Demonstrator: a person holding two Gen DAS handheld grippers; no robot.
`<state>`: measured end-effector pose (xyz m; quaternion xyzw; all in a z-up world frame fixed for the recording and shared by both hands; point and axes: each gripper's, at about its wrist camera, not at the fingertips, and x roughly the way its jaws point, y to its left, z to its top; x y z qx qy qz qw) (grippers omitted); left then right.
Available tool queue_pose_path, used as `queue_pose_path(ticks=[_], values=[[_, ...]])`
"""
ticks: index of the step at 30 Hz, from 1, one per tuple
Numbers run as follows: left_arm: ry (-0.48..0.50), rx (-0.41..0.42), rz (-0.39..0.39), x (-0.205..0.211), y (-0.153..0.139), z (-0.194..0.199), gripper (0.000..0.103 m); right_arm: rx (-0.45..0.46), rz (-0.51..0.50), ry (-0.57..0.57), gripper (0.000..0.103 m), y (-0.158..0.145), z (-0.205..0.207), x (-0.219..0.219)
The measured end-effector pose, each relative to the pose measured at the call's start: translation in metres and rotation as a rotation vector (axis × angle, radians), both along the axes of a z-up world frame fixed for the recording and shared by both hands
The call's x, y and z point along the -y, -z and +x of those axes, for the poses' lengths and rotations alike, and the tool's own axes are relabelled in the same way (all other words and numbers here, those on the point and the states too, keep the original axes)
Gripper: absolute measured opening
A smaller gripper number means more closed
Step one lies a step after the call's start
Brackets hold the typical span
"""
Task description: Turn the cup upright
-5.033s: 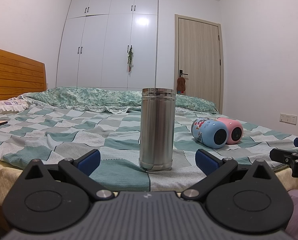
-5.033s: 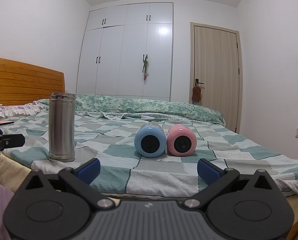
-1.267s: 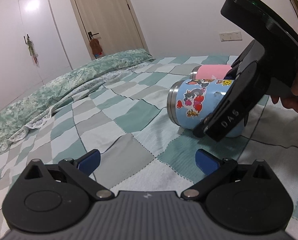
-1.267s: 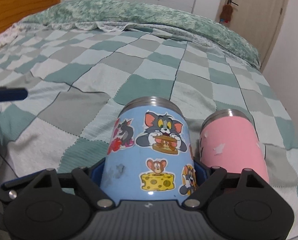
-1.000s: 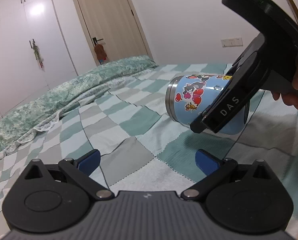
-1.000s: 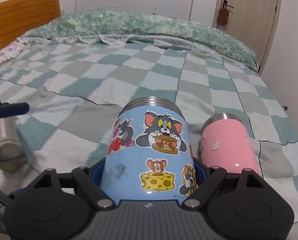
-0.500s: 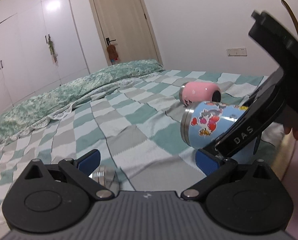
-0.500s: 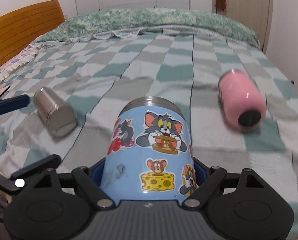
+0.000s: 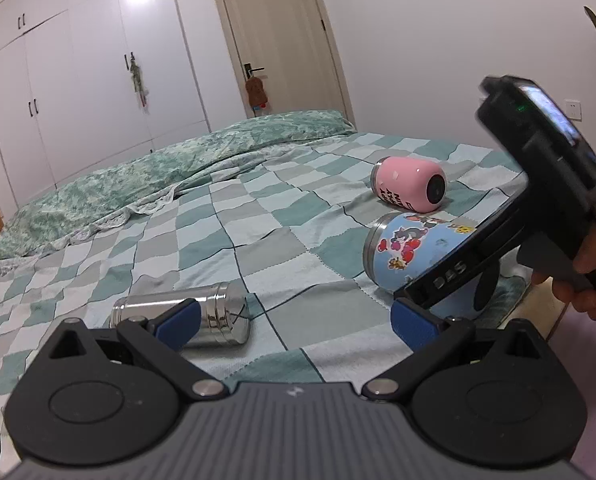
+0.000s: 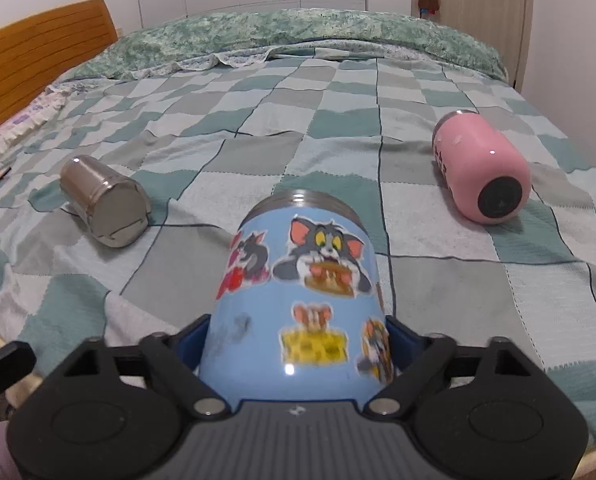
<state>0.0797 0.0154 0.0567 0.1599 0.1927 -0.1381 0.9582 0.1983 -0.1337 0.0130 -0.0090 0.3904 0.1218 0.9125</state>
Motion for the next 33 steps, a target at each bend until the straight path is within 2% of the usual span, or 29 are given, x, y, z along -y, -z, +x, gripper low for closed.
queue_pose_path(ticks=[1,8,15,21,26,33], values=[[-0.005,-0.005,-0.002,0.001,-0.001,-0.001,0.103,0.018,0.015,-0.001,0.103,-0.004,-0.005,0.005],[-0.023,-0.022,-0.034,0.024,-0.006,-0.011,0.103,0.217,0.126,-0.038,0.103,-0.028,-0.05,0.063],[-0.057,-0.056,-0.117,0.063,-0.005,-0.018,0.103,0.361,0.092,-0.043,0.103,-0.025,-0.075,0.117],[-0.059,-0.084,-0.119,0.098,-0.004,-0.02,0.103,0.402,0.072,-0.06,0.103,-0.013,-0.081,0.144],[-0.089,-0.111,-0.113,0.119,-0.006,-0.012,0.103,0.396,0.07,-0.085,0.103,-0.003,-0.078,0.157],[-0.133,-0.216,-0.127,0.135,-0.019,0.026,0.103,0.417,0.047,-0.099,0.103,0.005,-0.063,0.169]])
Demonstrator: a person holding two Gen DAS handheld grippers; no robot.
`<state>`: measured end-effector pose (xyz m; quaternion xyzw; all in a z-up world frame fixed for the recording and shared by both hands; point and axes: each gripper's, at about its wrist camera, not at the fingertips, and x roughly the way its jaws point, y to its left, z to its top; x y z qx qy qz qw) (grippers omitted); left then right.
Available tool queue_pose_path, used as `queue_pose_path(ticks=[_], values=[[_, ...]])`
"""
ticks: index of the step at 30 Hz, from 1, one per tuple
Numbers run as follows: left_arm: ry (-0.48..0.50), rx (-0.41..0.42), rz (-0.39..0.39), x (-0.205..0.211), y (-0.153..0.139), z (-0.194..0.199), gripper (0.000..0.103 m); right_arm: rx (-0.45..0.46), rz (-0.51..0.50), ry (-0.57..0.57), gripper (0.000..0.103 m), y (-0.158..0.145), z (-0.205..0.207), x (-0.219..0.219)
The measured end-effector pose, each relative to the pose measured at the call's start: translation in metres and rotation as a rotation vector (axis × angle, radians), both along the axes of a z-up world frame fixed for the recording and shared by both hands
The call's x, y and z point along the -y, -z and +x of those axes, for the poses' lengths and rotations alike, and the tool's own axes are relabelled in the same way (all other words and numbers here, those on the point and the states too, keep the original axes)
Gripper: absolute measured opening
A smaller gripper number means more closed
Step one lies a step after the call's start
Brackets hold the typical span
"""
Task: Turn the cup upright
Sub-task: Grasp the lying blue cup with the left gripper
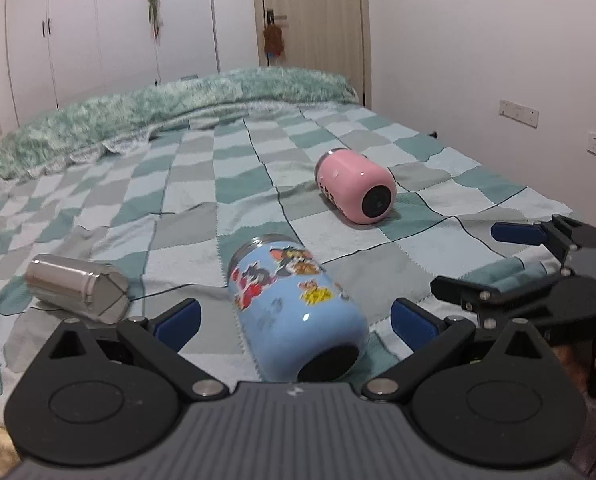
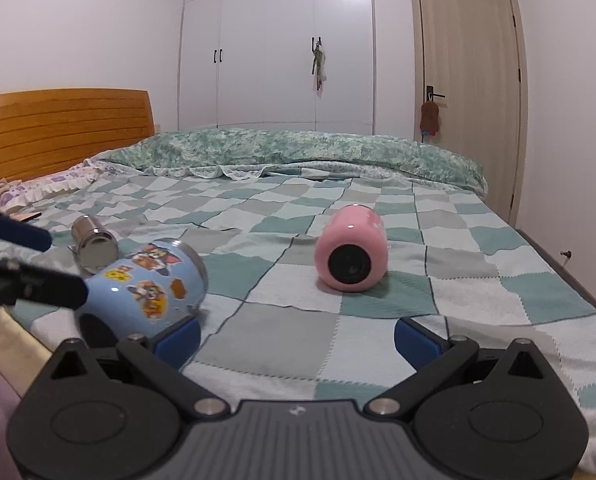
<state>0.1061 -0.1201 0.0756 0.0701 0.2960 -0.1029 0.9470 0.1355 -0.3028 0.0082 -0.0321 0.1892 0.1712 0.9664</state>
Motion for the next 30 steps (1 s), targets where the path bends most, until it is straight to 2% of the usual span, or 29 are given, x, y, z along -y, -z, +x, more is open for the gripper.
queue_pose_path(ticks=[7,13,20,23,26,30], values=[[-0.075,-0.179,-0.044,0.009,-0.003,0.061,0.103,0.02,-0.029,-0.031,0.103,0.001,0.02,0.008],[-0.176,-0.368,-0.05,0.006,0.018,0.109,0.103,0.027,-0.04,-0.057,0.103,0.005,0.04,0.008],[-0.211,-0.494,-0.068,0.006,0.035,0.137,0.103,0.022,-0.046,-0.092,0.103,0.012,0.055,0.003],[-0.23,-0.555,-0.062,0.005,0.041,0.145,0.089,0.016,-0.041,-0.095,0.103,0.015,0.058,0.002],[-0.227,-0.55,-0.077,0.002,0.039,0.143,0.089,0.009,-0.032,-0.092,0.103,0.018,0.058,0.004],[-0.208,-0.499,-0.08,0.002,0.036,0.134,0.089,0.006,-0.019,-0.08,0.103,0.018,0.053,0.007]])
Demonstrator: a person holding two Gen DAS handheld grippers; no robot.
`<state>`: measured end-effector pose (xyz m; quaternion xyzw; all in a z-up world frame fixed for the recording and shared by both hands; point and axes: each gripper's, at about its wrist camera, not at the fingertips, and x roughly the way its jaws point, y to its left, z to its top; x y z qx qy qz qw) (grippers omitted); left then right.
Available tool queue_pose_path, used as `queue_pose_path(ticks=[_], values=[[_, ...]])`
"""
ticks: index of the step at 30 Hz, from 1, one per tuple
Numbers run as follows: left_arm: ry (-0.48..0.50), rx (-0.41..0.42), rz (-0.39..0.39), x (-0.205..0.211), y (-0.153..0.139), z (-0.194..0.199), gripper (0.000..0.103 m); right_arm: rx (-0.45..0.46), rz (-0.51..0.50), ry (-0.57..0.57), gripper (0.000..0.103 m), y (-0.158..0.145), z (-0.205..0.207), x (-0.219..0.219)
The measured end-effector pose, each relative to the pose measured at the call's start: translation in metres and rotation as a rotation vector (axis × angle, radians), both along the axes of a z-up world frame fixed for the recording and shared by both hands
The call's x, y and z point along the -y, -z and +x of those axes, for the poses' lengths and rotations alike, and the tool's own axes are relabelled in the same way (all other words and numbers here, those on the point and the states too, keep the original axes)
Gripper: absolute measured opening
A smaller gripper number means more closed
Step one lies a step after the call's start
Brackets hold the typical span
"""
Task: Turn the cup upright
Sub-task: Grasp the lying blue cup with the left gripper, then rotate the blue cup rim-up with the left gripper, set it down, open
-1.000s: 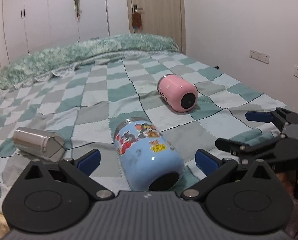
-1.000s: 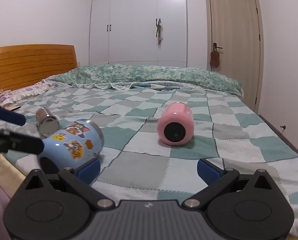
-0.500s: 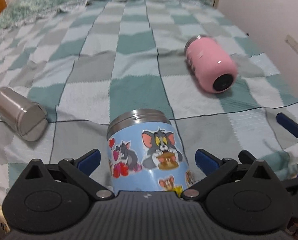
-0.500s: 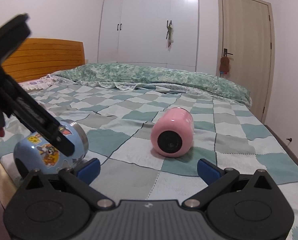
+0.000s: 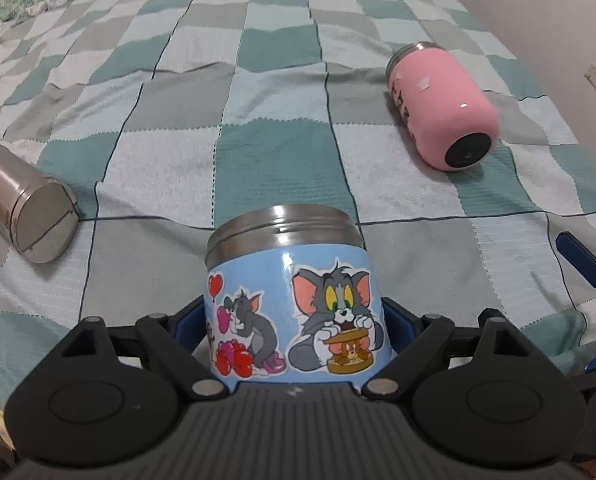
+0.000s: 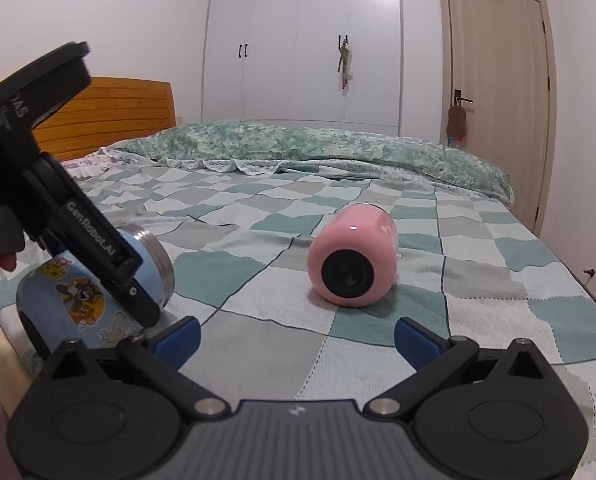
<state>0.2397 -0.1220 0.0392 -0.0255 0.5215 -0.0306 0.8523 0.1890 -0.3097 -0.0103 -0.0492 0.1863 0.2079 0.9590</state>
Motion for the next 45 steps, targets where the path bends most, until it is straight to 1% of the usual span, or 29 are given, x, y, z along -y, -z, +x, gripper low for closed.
queue_pose_path(ticks=[4,7,10,13,16,17,19,22,24,26,27,28,29,30,31,34,35,36,39,40,42,45], values=[[0.003,0.06,-0.026,-0.004,-0.006,-0.012,0.088,0.001,0.012,0.014,0.103,-0.002,-0.008,0.001],[0.014,0.124,-0.065,-0.009,-0.013,-0.025,0.087,0.001,0.035,0.026,0.103,-0.003,-0.016,0.002],[0.016,0.222,-0.079,-0.016,-0.021,-0.043,0.087,-0.004,0.063,0.039,0.103,-0.002,-0.023,0.001],[0.024,0.294,-0.096,-0.023,-0.03,-0.058,0.086,-0.01,0.096,0.05,0.103,0.0,-0.029,-0.001],[0.043,0.407,-0.086,-0.028,-0.043,-0.072,0.085,-0.011,0.114,0.057,0.103,0.002,-0.033,-0.004],[0.045,0.446,-0.073,-0.029,-0.047,-0.074,0.085,-0.011,0.121,0.061,0.103,0.002,-0.033,-0.006],[0.036,0.518,-0.022,-0.031,-0.054,-0.074,0.085,-0.012,0.132,0.07,0.103,0.003,-0.034,-0.008],[0.009,0.597,0.063,-0.035,-0.053,-0.066,0.086,-0.009,0.136,0.078,0.103,0.005,-0.036,-0.012],[-0.01,0.64,0.126,-0.037,-0.044,-0.057,0.086,-0.005,0.131,0.082,0.103,0.004,-0.037,-0.015],[-0.026,0.663,0.194,-0.04,-0.027,-0.046,0.086,-0.003,0.131,0.086,0.103,0.004,-0.036,-0.016],[-0.027,0.662,0.217,-0.041,-0.015,-0.04,0.086,-0.003,0.131,0.089,0.103,0.004,-0.036,-0.017],[-0.029,0.636,0.221,-0.044,-0.001,-0.033,0.086,-0.003,0.13,0.091,0.103,0.003,-0.036,-0.018],[-0.039,0.589,0.203,-0.047,0.011,-0.025,0.085,-0.003,0.128,0.094,0.103,0.003,-0.037,-0.019],[-0.051,0.624,0.19,-0.051,0.017,-0.026,0.085,-0.002,0.125,0.095,0.103,0.002,-0.038,-0.021],[-0.041,0.646,0.174,-0.054,0.016,-0.026,0.086,-0.001,0.12,0.095,0.103,0.002,-0.039,-0.022],[-0.066,0.622,0.116,-0.065,0.011,-0.021,0.086,0.005,0.108,0.096,0.103,-0.001,-0.042,-0.025],[-0.066,0.629,0.093,-0.068,0.008,-0.022,0.089,0.006,0.104,0.097,0.103,-0.003,-0.042,-0.027],[-0.065,0.646,0.079,-0.071,0.004,-0.025,0.103,0.009,0.101,0.097,0.103,-0.004,-0.044,-0.028],[-0.058,0.732,0.061,-0.078,-0.012,-0.046,0.103,0.024,0.089,0.094,0.103,-0.007,-0.05,-0.033],[-0.05,0.747,0.05,-0.082,-0.015,-0.054,0.103,0.03,0.084,0.095,0.103,-0.009,-0.053,-0.035],[-0.044,0.782,0.024,-0.087,-0.025,-0.076,0.103,0.045,0.082,0.097,0.103,-0.011,-0.059,-0.037],[-0.045,0.843,-0.003,-0.095,-0.031,-0.113,0.103,0.08,0.08,0.109,0.103,-0.012,-0.073,-0.041]])
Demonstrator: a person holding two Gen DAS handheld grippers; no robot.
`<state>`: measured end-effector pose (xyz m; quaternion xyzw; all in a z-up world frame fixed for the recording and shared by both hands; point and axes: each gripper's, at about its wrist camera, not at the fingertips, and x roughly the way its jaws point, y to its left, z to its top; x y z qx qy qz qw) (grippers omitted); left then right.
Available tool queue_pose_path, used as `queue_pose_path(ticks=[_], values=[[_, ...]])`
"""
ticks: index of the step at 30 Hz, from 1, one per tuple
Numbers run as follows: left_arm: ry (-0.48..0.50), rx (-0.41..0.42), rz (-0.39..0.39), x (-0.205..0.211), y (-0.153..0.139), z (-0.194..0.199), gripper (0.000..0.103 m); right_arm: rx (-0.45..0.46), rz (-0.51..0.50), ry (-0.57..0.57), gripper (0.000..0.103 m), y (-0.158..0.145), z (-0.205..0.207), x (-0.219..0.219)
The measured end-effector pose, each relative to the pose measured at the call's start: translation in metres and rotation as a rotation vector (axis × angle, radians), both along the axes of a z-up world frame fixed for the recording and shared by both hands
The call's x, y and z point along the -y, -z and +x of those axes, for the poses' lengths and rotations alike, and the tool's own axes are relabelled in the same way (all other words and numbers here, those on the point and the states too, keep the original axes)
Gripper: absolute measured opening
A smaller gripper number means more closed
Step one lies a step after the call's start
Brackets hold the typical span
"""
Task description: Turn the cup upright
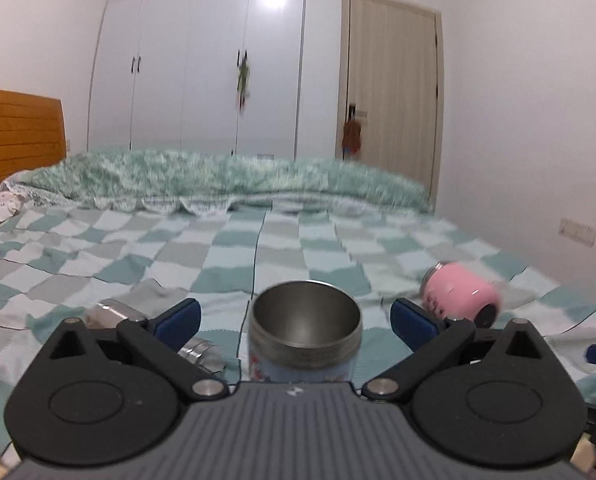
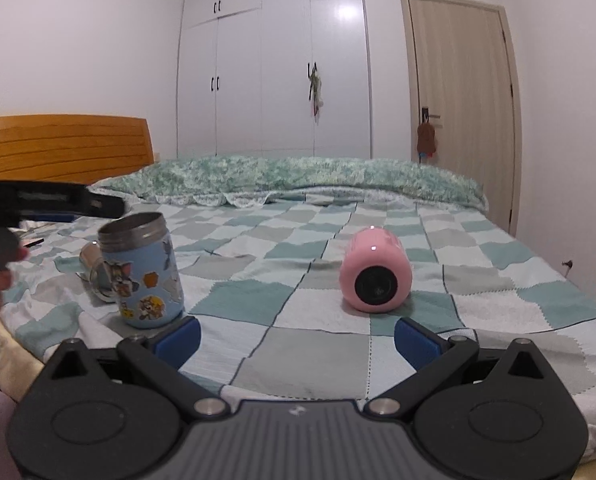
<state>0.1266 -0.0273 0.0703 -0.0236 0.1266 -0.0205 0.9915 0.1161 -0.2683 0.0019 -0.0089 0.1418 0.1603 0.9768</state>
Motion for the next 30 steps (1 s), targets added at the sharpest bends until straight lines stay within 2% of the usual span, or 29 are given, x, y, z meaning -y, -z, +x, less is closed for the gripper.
queue_pose_path(ticks=[7,10,18,24,30], values=[[-0.019,0.088,0.057,-0.01,0.014,-0.073,0.103,0.075,-0.026,0.057,0.103,0.003,-0.031,-0.005],[-0.041,0.081,0.054,-0.014,0.029,-0.09,0.103,0.12,-0.031,0.086,0.103,0.006,-0.043,-0.005],[-0.098,0.053,0.037,-0.021,0.064,-0.102,0.103,0.193,-0.071,0.13,0.103,0.014,-0.066,-0.008],[-0.122,0.097,0.031,-0.021,0.071,-0.109,0.103,0.239,-0.08,0.137,0.103,0.023,-0.077,-0.007],[-0.127,0.131,0.043,-0.017,0.075,-0.113,0.103,0.237,-0.065,0.146,0.103,0.028,-0.075,-0.005]])
